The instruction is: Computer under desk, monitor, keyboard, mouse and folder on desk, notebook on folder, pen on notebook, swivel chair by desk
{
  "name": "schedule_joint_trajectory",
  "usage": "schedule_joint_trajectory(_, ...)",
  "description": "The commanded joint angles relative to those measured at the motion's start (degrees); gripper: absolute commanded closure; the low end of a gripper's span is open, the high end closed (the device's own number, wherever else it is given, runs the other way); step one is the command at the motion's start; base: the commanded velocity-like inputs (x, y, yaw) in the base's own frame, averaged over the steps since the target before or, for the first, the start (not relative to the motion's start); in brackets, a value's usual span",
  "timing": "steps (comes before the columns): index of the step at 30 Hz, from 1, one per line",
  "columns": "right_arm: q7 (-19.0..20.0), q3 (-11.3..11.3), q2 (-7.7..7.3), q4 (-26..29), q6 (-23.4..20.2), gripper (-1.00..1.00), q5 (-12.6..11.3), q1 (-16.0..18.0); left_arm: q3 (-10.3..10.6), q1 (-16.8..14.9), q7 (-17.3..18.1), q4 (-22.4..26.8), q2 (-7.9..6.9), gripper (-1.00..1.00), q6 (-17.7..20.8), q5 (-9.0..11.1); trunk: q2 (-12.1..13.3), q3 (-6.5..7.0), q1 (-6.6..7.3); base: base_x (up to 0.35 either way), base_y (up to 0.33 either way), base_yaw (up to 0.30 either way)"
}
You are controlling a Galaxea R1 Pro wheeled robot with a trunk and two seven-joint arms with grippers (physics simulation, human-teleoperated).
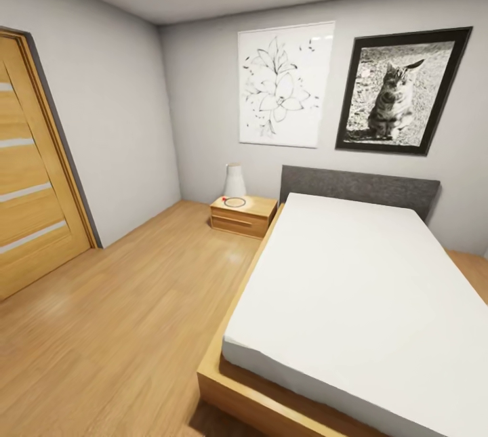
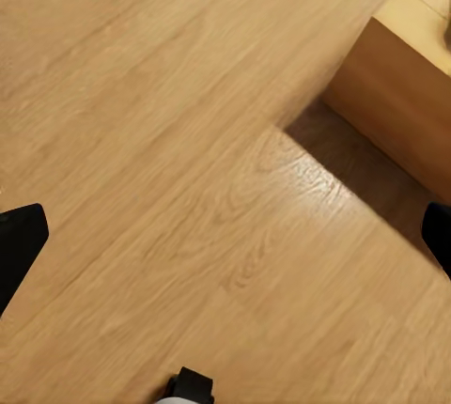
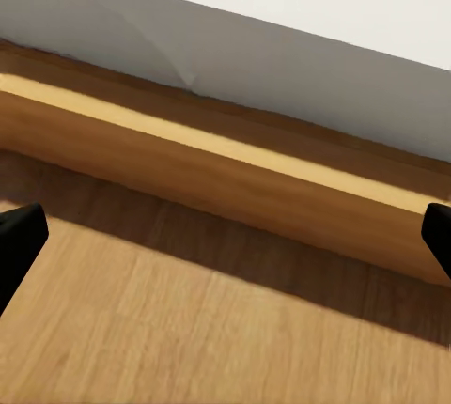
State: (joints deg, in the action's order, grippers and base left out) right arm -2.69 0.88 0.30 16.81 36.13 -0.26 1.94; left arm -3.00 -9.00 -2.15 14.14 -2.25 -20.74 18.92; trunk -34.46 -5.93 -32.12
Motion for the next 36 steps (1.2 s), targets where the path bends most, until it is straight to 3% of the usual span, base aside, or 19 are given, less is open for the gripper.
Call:
schedule_joint_trajectory(1, -0.1, 0.06, 0.05, -0.02, 0.17, -1.0, -0.01, 0.05, -0.18, -0.05, -0.06, -0.07, 0.03, -1.0, -0.3, -0.18, -0.09, -0.19, -0.03, 0.165, 0.0, 0.106)
schedule_joint_trajectory(18, -0.12, 0.0, 0.23, -0.02, 0.16, -1.0, 0.1, 0.08, 0.97, -0.05, -0.13, -0.52, 0.31, -1.0, -0.93, -0.12, -0.09, -1.63, -0.03, 0.309, 0.008, 0.102)
schedule_joint_trajectory(36, -0.12, -0.13, 0.51, -0.95, 0.42, -1.0, 0.26, 0.07, 1.76, -0.05, 0.02, -2.79, 0.79, -1.0, -1.04, -0.19, -0.09, -2.69, -0.03, 0.249, 0.183, 0.205)
